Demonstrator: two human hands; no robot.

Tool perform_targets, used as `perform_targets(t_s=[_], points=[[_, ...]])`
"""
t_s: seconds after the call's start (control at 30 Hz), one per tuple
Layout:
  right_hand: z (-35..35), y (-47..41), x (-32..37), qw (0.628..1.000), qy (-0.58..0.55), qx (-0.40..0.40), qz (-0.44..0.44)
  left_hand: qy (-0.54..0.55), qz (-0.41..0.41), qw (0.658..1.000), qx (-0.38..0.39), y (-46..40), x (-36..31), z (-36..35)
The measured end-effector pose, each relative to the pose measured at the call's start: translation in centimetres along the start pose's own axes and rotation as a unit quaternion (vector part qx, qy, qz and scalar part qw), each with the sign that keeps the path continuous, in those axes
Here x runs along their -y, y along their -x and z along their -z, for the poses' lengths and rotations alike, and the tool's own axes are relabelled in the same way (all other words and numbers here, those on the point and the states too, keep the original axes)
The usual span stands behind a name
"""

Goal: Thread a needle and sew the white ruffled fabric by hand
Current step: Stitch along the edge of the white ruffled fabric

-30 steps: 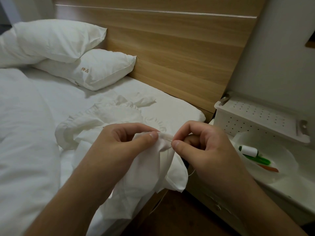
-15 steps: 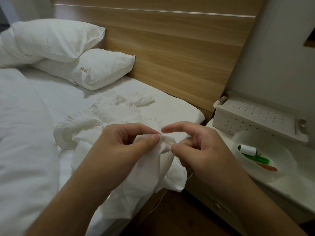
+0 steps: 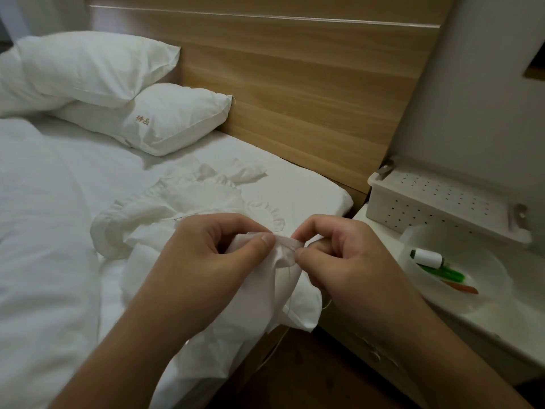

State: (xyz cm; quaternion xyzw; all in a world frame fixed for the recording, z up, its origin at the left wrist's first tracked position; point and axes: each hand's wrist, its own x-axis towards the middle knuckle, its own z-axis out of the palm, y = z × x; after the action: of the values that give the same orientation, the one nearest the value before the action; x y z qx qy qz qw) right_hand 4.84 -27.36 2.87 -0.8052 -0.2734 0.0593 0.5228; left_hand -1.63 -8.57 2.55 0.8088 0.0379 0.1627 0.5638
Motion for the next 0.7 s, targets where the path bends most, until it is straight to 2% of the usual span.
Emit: perform_targets(t_s=[0.33,0.7], points=[[-0.39,-0.13,-0.47,0.999,0.032,-0.023,0.007,-0.063,-0.03,0.997,-0.014,-0.02,0.05,-0.26],[-0.49,-0.19,-0.44,0.999,0.032,-0.013,-0.002,-0.054,-0.029,0.998,-0.001,0.04,-0.01,-0.27]])
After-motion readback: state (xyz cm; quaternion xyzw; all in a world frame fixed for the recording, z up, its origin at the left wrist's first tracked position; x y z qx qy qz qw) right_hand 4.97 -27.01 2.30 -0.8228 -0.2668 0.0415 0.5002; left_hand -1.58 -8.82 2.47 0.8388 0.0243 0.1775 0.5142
